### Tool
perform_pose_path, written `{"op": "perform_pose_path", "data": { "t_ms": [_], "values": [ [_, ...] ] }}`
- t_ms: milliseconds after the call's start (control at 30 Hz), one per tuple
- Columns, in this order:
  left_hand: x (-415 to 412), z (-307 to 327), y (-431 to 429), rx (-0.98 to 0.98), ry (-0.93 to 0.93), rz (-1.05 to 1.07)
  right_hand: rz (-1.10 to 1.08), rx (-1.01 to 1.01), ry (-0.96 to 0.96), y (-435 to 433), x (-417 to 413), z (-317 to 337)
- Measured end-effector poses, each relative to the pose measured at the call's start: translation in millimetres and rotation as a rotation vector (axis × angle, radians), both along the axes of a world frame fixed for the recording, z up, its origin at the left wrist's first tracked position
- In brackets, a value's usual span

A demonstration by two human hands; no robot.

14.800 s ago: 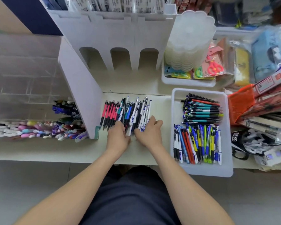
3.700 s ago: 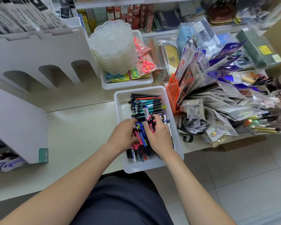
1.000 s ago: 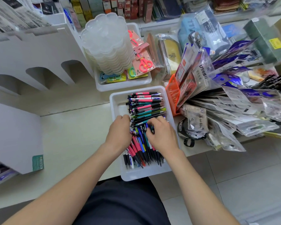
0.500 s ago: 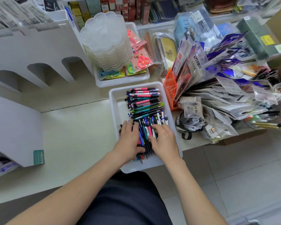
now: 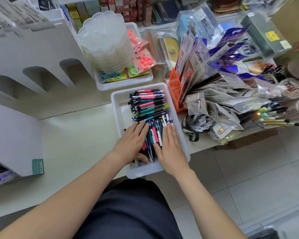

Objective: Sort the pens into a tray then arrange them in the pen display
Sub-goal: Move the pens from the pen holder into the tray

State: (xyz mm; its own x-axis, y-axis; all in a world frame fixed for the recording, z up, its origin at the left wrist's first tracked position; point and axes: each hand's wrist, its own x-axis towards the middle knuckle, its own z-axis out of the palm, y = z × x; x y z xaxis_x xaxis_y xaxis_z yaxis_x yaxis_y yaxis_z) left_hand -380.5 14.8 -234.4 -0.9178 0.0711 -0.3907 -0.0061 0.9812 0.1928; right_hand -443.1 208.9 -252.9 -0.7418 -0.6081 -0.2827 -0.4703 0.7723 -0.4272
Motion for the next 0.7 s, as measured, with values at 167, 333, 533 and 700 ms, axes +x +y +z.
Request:
{"op": "perform_pose_path", "data": {
  "t_ms": [167, 333, 533, 700],
  "values": [
    [1, 0, -3, 0.058, -0.028, 0.026, -0.110, -0.143, 0.151, -5, -4, 5],
    [-3, -3, 8, 0.125, -0.005, 0.152, -0.016, -0.130, 0.120, -31, -46, 7],
    [-6, -1, 7, 0.130, 0.095, 0.141, 0.014, -0.087, 0.220, -25, -47, -6],
    [0, -8, 3, 0.160, 0.190, 0.205, -0.018, -0.125, 0.255, -31, -49, -5]
  ]
}}
